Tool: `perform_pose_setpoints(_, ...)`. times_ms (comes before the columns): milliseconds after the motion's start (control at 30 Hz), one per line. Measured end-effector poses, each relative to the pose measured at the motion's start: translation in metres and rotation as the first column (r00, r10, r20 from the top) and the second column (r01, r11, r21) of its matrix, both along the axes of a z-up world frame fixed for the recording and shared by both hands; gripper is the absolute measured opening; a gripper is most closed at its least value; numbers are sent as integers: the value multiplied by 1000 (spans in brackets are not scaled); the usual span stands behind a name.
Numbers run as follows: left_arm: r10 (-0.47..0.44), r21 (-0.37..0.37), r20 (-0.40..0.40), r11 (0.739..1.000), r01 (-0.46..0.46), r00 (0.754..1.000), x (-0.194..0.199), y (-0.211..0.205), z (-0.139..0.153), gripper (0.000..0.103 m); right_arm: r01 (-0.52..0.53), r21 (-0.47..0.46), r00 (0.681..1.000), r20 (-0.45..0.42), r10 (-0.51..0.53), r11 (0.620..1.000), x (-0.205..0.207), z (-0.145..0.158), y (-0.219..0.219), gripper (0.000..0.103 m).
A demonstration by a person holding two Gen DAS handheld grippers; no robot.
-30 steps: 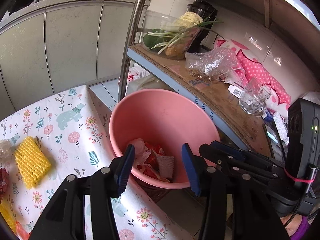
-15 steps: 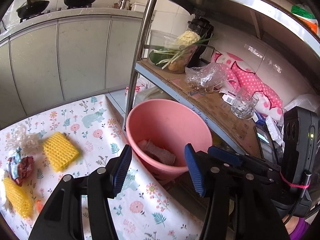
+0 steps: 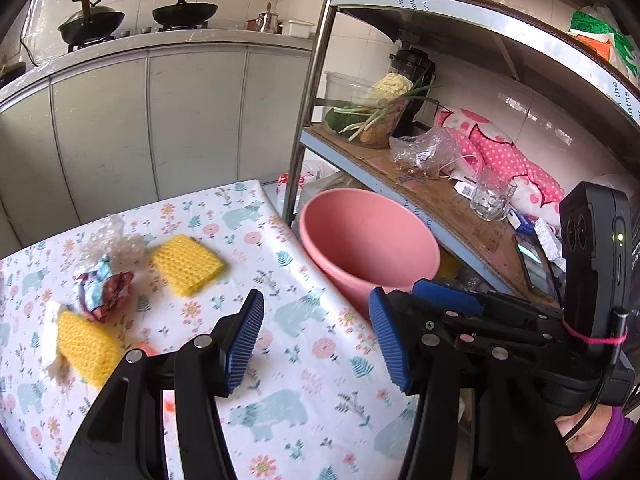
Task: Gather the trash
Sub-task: 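Move both open tools back over the table toward the remaining trash, then grasp the white foam strip with the left tool while the right tool grasps the yellow mesh net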
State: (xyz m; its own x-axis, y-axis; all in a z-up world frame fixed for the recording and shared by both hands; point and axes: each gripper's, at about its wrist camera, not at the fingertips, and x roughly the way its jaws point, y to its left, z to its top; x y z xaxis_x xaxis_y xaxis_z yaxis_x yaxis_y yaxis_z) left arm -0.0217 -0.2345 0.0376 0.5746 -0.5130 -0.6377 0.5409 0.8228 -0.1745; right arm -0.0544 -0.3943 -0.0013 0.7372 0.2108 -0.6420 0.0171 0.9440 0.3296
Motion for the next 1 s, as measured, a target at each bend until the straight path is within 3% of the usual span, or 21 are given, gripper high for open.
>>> perform_pose_setpoints(400,75,108,89,991,-85,993,-30,79,-7,54,-69,2,998,7,69,998,-4,2,34,40)
perform_pose_setpoints(600,165,108,78,979,-173,983,-30,125,-13,54,-110,11,994,-11,110,994,6,-3,49,40)
perform_pose_setpoints(1000,383,100,9,919,-382,924,-5,201,-46,54,-222,45,973,-46,224,974,21,-21,88,40)
